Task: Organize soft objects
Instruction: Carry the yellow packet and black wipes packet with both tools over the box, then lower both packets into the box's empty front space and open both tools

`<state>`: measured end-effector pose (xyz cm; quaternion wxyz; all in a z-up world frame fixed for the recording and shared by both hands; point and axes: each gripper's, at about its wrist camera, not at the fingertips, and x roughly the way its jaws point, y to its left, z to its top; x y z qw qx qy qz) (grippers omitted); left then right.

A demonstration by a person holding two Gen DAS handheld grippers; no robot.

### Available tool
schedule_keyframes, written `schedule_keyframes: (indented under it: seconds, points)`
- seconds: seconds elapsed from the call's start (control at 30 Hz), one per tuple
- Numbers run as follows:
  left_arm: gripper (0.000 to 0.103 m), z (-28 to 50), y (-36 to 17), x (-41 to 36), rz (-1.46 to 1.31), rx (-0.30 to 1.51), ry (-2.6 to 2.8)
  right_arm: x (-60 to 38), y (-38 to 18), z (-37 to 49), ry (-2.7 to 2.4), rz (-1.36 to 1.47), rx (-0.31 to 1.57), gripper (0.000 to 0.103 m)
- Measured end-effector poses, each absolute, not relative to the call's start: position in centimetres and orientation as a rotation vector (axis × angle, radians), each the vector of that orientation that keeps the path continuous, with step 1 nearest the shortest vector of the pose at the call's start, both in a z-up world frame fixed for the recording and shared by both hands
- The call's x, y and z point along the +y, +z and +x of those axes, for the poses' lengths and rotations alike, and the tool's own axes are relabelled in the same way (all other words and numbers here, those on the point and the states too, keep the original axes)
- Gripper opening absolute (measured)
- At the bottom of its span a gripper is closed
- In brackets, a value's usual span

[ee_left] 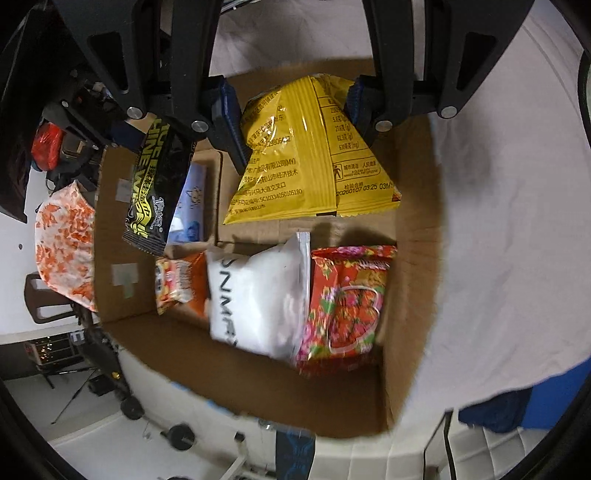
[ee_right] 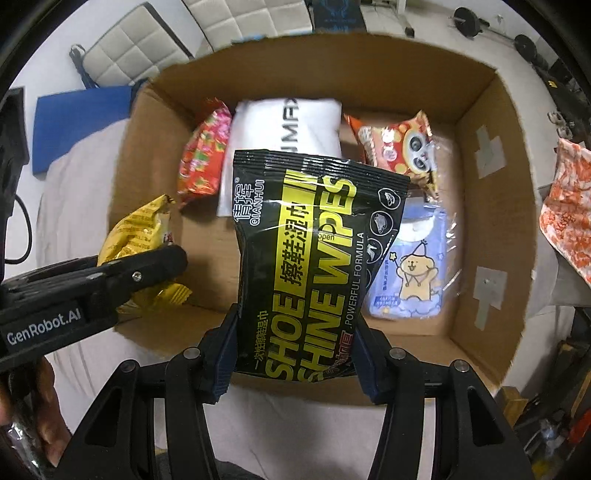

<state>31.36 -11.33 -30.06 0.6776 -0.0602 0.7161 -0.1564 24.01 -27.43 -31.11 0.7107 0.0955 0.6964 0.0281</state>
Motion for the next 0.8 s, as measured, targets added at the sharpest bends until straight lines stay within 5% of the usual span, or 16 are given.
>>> schedule_keyframes:
  seconds: [0.8]
  points:
    - [0.049,31.5,-34.7,-14.9,0.054,1.653,-0.243,-28.9,-39.3,26.0,0.059,0.223,1.655,0.059]
